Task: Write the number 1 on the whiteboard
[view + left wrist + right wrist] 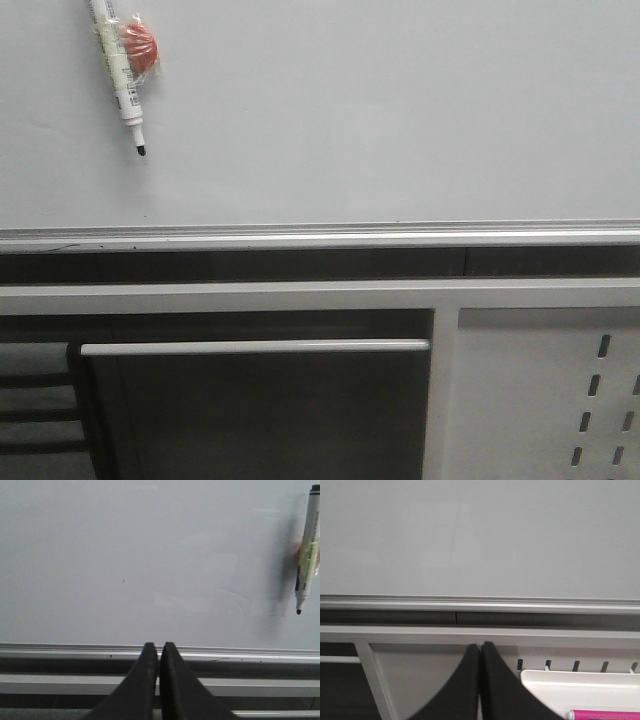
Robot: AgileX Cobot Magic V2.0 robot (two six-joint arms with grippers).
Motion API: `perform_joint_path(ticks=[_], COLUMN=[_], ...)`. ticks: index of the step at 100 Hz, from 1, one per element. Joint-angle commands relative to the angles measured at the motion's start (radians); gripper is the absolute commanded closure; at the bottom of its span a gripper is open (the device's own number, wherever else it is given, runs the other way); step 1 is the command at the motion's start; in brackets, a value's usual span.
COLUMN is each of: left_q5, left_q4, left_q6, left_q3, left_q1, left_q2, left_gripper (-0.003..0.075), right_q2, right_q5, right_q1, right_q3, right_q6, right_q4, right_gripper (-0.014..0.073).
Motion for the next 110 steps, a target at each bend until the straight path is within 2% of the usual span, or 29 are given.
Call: perform_joint_path(ticks=[1, 96, 104, 110], left_q5=[-0.072, -0.080, -0.100, -0.116], left_q4=[-0.009, -0.009, -0.029, -0.110], left_q6=[-0.011, -0.011, -0.011, -0.011], left_q3=[0.041, 0.041, 0.041, 0.041], left_q1=[0.000, 0.000, 0.000, 0.000], left_q2=[-0.022, -0.022, -0.022, -0.022], left_gripper=[0.0741, 0.0741, 0.0741, 0.0741], right_q2=[-0.015, -0.015, -0.015, -0.015], right_q5=[-0.075, -0.113, -0.123, -0.126], right_q1=[-0.005, -0.005, -0.005, -0.005], right_q3=[0.026, 0.026, 0.026, 0.026], right_q6=[-0.003, -0.003, -0.003, -0.003], right_q4=[-0.012, -0.012, 0.033, 0.084], right_gripper=[0.0647, 0.0647, 0.0647, 0.0647])
